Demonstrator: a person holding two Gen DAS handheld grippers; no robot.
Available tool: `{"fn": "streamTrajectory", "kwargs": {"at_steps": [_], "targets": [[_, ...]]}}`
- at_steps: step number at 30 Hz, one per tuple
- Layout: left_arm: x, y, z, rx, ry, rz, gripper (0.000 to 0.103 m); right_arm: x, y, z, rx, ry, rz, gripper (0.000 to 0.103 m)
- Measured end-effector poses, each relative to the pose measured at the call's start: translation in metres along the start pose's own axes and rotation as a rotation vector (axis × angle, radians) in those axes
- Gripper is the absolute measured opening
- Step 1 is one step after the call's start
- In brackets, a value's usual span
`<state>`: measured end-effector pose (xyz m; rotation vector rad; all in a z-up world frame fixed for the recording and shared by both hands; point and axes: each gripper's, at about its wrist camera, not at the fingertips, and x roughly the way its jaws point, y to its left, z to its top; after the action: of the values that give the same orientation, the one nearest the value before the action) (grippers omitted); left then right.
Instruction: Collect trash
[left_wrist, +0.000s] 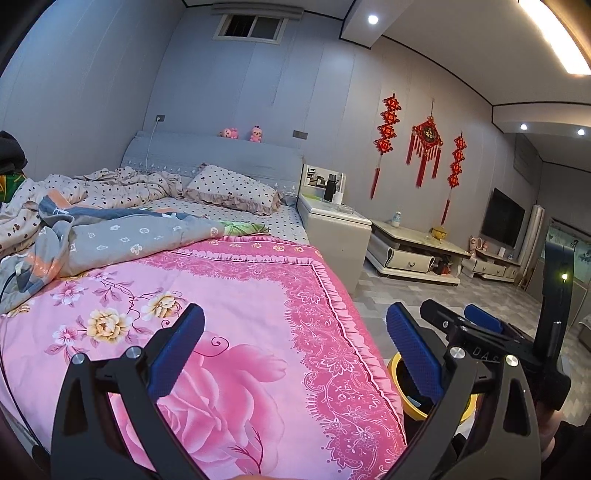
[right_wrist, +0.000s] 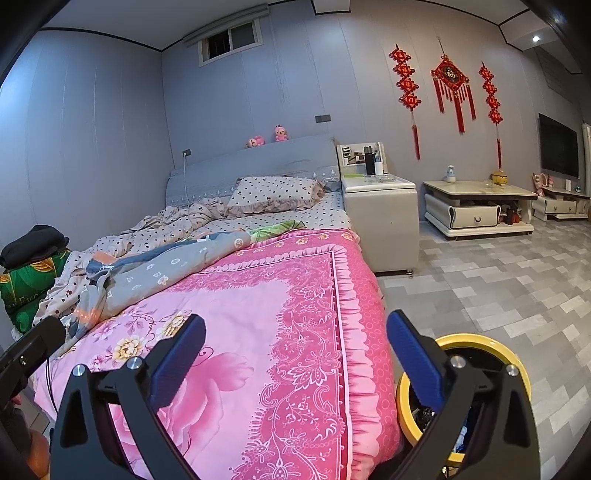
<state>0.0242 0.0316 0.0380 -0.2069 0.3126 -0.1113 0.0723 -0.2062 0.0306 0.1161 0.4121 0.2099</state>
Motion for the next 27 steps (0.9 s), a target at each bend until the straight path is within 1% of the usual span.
{"fn": "streamTrajectory", "kwargs": {"at_steps": [27], "targets": [[0.0026, -0.0046, -0.0006, 0.003, 0.006, -0.008, 0.095, 0.0035, -0.0042, -0.0055, 0.023, 0.016, -0.016, 0.095]]}}
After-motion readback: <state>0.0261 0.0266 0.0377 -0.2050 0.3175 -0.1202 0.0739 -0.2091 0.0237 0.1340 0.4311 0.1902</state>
